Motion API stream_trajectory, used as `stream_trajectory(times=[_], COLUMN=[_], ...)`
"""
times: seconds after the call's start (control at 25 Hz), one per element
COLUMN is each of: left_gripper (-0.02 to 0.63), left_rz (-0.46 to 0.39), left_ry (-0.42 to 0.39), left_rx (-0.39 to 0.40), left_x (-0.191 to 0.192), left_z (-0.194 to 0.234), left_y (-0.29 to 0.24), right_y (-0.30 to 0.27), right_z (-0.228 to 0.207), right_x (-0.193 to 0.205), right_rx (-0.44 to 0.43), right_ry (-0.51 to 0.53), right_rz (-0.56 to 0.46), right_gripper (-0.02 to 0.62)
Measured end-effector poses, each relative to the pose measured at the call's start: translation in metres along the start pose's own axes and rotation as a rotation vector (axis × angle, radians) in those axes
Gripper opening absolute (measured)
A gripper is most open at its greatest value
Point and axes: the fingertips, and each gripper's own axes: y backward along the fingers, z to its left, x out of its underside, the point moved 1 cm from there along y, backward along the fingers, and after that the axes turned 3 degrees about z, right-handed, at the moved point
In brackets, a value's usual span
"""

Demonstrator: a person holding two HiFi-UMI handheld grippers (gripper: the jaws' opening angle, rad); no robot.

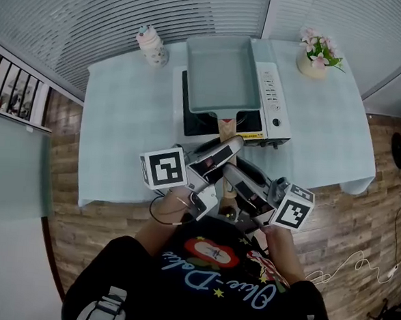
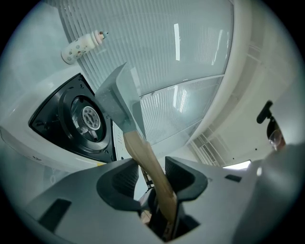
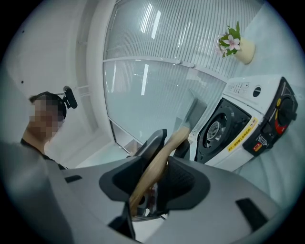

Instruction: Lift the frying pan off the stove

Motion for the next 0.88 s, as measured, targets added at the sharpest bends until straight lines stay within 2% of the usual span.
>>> stream_trajectory(times=[0.52,0.88], left_gripper=[0.169,0.168], left_rz=[-0.040,-0.067], left_ry=[-0.103,-0.164], left_rx=[0.040,0.072], left_x=[-0.008,0.014], left_z=[-0.042,-0.076], left_y=[0.015,0.031], right_y=[-0.004,0.013], right_z=[0.039,0.074], right_x=[-0.005,0.009], right_rx=[-0.056,-0.098], right_ry=[0.100,0.147], right_rz=[0.012,-0.006], right_gripper=[0.160,0.158])
